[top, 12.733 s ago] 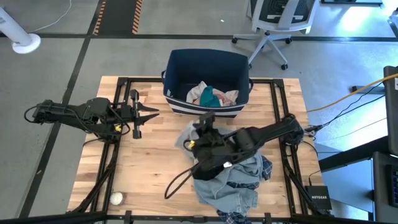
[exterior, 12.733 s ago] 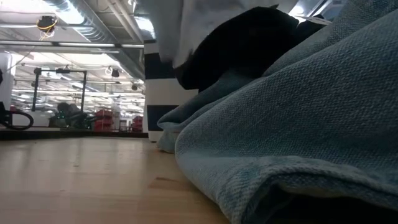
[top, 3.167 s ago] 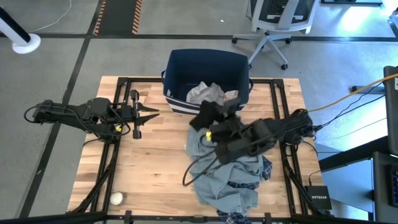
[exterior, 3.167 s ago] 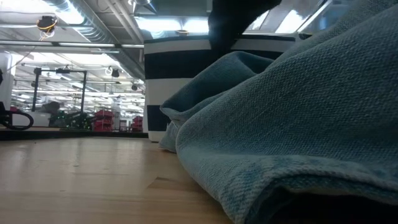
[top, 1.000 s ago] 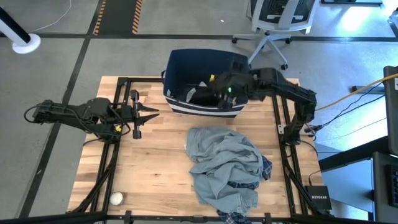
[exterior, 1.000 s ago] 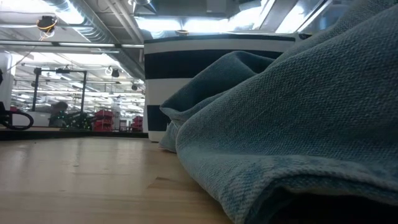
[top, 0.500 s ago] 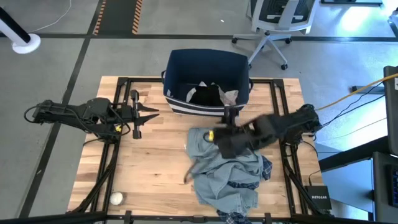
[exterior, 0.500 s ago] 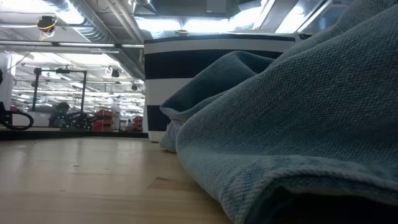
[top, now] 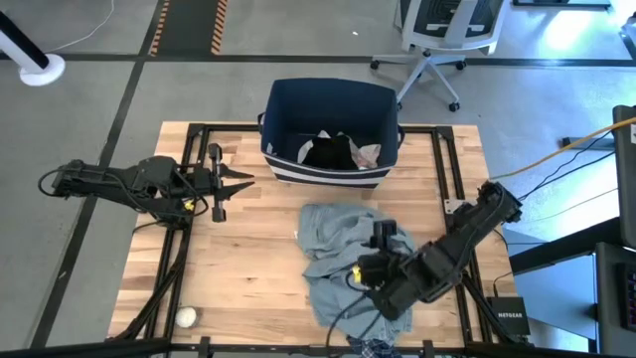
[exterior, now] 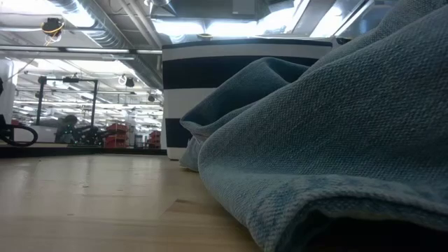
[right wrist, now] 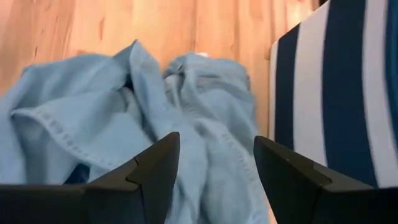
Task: Sort clothes
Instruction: Put the blue jeans into the blue bin
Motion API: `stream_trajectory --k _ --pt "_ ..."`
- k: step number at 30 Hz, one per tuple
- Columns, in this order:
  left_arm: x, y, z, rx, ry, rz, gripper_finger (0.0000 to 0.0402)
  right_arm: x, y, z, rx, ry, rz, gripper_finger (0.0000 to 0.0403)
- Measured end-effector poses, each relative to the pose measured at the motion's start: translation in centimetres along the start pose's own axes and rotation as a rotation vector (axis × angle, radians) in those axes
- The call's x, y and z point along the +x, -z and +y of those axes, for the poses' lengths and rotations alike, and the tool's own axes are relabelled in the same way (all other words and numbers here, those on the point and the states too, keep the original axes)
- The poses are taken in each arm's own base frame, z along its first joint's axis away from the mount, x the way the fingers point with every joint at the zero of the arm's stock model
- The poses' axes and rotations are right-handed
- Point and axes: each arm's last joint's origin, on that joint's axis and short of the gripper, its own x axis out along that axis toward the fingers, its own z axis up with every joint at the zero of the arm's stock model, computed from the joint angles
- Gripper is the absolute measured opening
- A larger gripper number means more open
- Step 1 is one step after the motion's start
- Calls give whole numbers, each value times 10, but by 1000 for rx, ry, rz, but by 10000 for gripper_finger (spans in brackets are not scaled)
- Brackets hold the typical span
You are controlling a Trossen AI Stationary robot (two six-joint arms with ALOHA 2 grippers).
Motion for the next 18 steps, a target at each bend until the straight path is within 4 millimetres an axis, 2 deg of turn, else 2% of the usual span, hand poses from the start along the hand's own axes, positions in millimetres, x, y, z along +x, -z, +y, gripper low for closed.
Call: stream_trajectory --k 11,15,18 --pt "0 0 0 -3 -1 -1 59 -5 20 36 -79 -55 -5 225" --pt "0 0 0 -15 0 2 59 3 29 50 -111 -64 -7 225" --pt "0 0 0 -26 1 2 59 18 35 60 -116 -68 -6 225"
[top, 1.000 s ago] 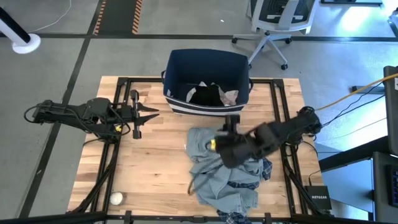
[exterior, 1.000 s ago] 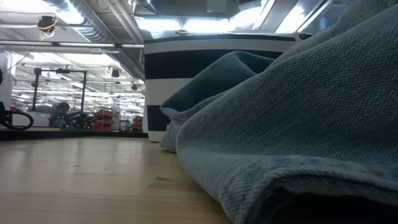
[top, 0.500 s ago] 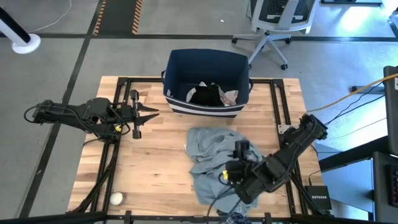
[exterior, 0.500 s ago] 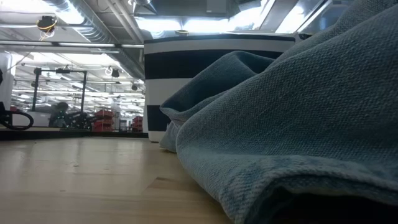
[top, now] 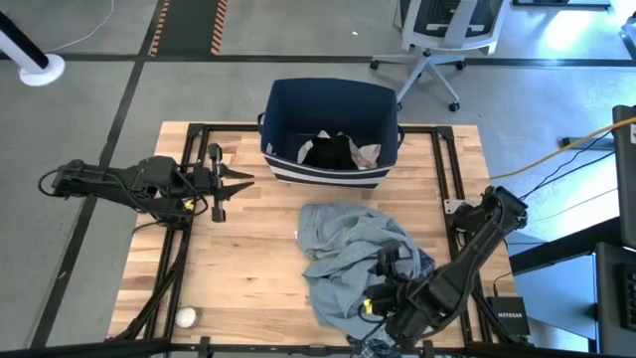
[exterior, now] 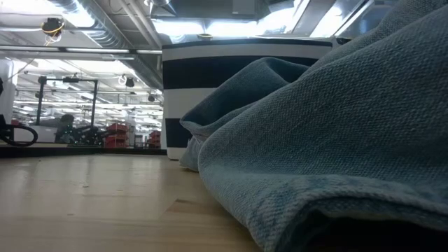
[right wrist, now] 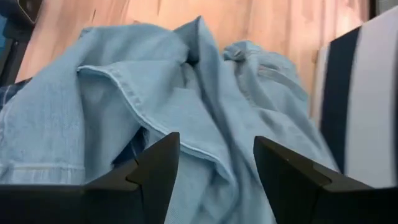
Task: Sort clothes
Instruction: Put the blue jeans into the blue bin
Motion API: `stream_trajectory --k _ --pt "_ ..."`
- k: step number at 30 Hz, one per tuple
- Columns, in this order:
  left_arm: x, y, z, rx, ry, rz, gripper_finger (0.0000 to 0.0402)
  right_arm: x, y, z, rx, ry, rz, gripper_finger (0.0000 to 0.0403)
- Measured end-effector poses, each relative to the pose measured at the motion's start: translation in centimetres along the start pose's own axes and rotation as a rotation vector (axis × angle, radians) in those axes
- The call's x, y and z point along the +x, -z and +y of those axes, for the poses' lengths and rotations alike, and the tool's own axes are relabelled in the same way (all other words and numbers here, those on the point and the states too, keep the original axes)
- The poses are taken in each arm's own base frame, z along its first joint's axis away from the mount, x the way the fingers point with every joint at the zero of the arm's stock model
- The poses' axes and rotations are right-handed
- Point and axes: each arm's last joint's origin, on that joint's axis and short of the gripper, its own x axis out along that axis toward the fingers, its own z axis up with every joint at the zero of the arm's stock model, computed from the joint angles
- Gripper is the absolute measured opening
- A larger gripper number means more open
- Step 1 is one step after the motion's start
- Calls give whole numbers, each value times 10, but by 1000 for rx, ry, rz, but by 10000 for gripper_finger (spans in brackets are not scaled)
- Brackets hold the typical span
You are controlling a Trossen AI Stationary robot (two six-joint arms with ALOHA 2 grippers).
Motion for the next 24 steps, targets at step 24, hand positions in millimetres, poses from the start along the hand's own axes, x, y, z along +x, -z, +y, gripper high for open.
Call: stream_trajectory --k 24 --pt "0 -1 0 -2 -2 -7 59 67 13 19 -263 115 -129 224"
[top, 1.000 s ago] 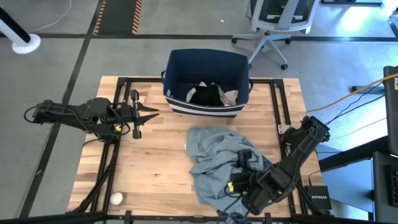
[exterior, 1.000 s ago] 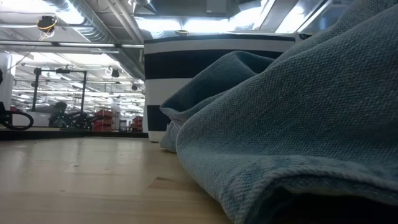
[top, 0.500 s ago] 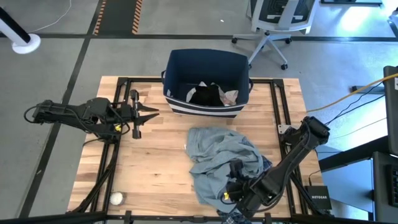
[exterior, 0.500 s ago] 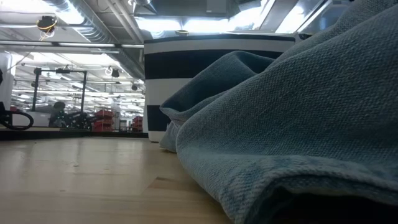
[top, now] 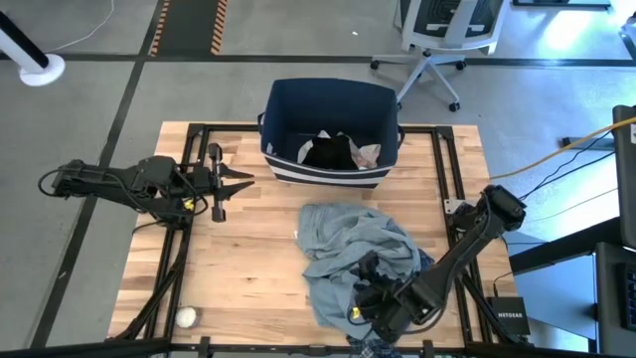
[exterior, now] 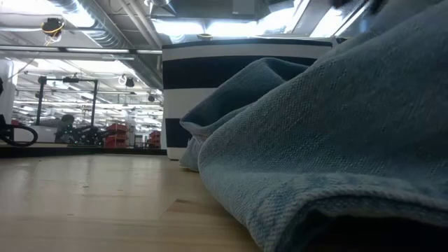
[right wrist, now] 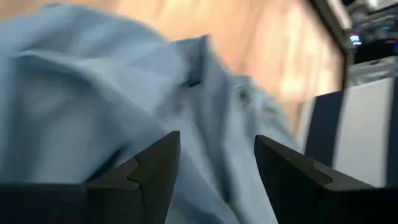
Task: Sort clothes
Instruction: Put the blue jeans into the blue bin
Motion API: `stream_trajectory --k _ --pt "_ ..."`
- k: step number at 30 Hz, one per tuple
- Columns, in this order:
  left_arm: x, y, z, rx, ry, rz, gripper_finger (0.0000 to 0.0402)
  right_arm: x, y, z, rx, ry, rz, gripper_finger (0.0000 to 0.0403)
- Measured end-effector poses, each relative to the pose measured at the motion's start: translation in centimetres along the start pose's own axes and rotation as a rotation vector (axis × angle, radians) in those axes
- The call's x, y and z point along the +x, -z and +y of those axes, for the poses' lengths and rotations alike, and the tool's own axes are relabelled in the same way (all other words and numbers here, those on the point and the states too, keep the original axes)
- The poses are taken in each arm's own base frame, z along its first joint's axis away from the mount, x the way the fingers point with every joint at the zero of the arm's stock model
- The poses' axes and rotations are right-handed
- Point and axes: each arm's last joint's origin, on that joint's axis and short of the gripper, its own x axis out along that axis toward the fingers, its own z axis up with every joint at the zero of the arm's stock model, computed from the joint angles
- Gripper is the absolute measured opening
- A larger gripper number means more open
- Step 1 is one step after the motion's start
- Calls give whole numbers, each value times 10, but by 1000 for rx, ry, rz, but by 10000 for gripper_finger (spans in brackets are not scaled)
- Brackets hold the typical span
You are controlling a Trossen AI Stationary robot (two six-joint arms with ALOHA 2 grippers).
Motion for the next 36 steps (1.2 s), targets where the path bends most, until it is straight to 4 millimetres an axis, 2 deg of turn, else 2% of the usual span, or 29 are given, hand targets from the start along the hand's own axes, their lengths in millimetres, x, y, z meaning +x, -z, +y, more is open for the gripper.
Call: stream_trajectory --k 6,11,16,24,26,30,32,36 --pt "0 0 0 0 0 0 59 15 -8 -20 18 44 -24 224" --pt "0 0 0 6 0 0 59 22 -12 -29 5 29 -38 224" --pt "0 0 0 7 0 0 59 8 -24 -38 15 -6 -68 224" --pt "0 0 0 7 0 0 59 -30 -46 -49 64 -96 -148 224" --pt "0 0 0 7 0 0 59 -33 -48 -48 79 -103 -166 224" --pt "0 0 0 3 0 0 59 -33 -55 -50 234 -105 -223 224" --pt "0 0 0 1 0 0 59 -28 -58 -58 229 -91 -236 224" --pt "0 0 0 1 0 1 59 -26 -62 -67 219 -170 -260 224"
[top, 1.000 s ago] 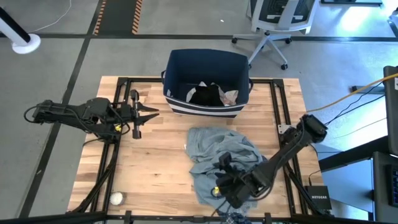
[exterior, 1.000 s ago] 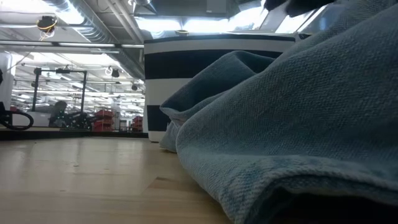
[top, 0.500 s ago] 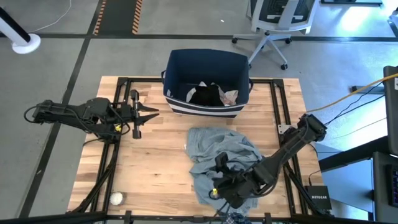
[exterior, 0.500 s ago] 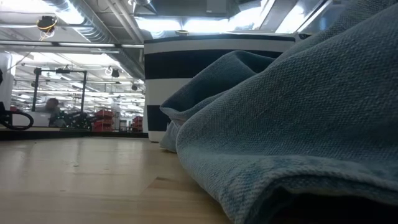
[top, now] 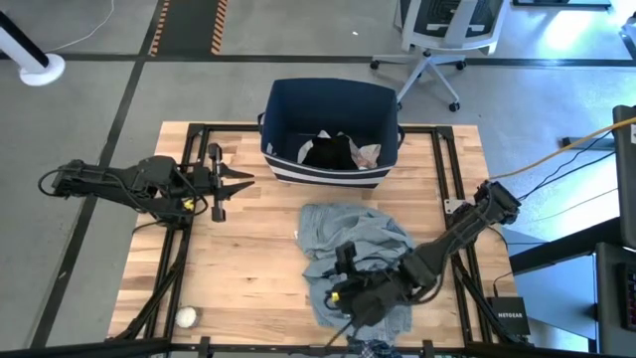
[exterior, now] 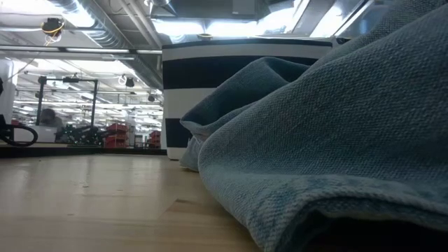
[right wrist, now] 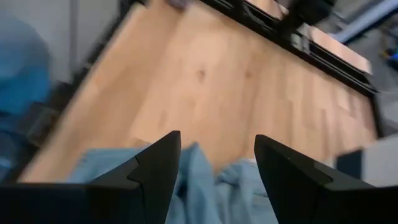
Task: Sort clothes
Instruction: Put the blue jeans into the blue bin
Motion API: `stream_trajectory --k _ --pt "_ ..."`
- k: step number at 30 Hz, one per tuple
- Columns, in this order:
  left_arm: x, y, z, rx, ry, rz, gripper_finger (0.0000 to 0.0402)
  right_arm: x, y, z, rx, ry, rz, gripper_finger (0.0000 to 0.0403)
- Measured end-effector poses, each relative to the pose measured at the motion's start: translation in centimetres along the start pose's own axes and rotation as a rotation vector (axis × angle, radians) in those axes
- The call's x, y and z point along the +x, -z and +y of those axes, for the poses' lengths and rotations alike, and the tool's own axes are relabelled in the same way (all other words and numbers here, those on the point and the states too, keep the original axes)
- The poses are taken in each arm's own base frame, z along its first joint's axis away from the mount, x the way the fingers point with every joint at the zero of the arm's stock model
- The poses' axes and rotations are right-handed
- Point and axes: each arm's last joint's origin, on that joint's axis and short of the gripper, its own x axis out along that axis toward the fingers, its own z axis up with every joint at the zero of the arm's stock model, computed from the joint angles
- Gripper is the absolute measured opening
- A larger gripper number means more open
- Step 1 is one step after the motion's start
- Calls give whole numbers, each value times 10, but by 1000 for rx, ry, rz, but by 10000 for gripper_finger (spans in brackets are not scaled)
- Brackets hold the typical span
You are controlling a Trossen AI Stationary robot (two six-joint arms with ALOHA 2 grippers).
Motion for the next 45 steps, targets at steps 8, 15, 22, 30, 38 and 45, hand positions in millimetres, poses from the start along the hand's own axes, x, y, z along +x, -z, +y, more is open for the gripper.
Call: stream_trajectory --k 8,15,22,30,38,45 --pt "0 0 0 12 0 0 59 -20 2 26 7 -50 13 224" --pt "0 0 0 3 0 1 59 -26 30 61 -98 25 186 224" --pt "0 0 0 5 0 1 59 6 48 83 -392 34 320 224" --pt "0 0 0 7 0 1 59 53 64 80 -540 28 465 224" --pt "0 0 0 7 0 0 59 77 64 49 -497 190 504 224" --pt "0 0 0 7 0 1 59 96 66 12 -371 134 574 224"
